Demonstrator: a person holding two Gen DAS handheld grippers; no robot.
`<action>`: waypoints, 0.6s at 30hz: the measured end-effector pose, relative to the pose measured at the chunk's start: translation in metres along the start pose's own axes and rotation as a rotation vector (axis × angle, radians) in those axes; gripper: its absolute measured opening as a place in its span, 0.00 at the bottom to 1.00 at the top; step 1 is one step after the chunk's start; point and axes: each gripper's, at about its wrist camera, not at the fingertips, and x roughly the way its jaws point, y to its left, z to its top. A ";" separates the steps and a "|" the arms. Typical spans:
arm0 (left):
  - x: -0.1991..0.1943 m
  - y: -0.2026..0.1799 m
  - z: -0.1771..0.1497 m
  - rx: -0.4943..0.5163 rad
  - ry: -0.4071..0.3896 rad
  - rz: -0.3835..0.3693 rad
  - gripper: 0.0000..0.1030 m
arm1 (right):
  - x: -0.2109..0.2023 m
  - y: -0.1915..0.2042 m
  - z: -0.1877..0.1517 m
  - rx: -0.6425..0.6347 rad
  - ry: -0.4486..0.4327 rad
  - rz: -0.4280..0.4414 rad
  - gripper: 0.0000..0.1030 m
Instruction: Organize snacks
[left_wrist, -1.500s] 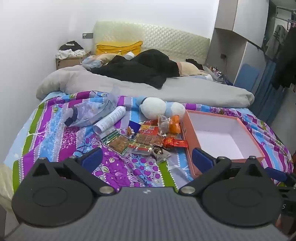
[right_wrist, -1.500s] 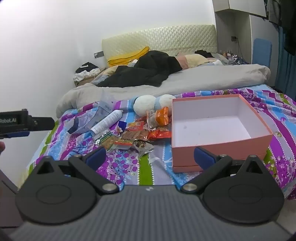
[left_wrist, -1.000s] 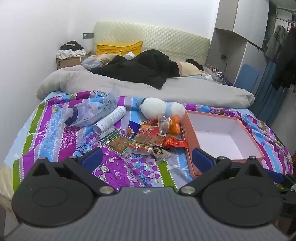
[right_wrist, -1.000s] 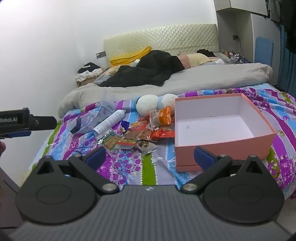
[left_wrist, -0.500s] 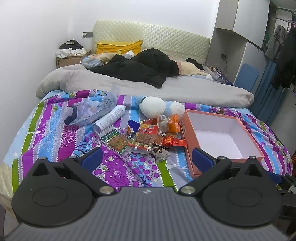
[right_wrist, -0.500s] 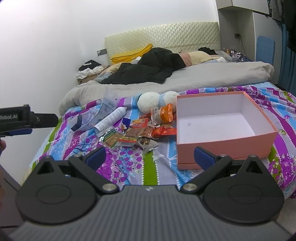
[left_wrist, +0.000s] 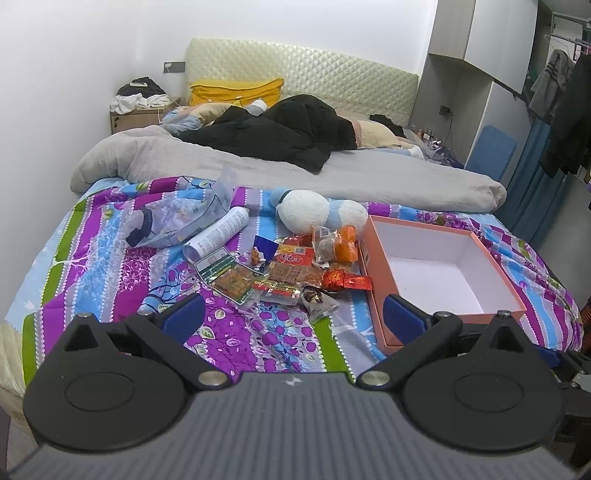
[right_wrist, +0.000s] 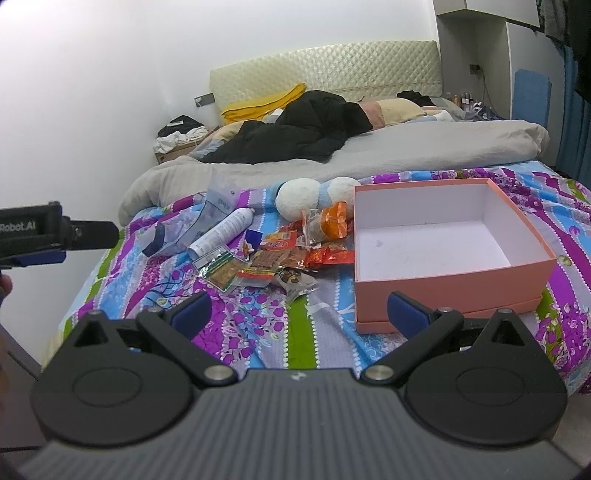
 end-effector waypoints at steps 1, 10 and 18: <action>0.000 0.000 0.000 0.001 0.000 0.000 1.00 | 0.000 0.000 -0.001 -0.001 0.000 0.000 1.00; 0.000 0.000 -0.002 -0.002 0.006 -0.004 1.00 | 0.000 0.001 -0.001 -0.001 0.002 -0.001 1.00; 0.002 0.001 -0.001 -0.002 0.015 -0.007 1.00 | 0.001 0.001 -0.004 0.000 0.008 0.003 1.00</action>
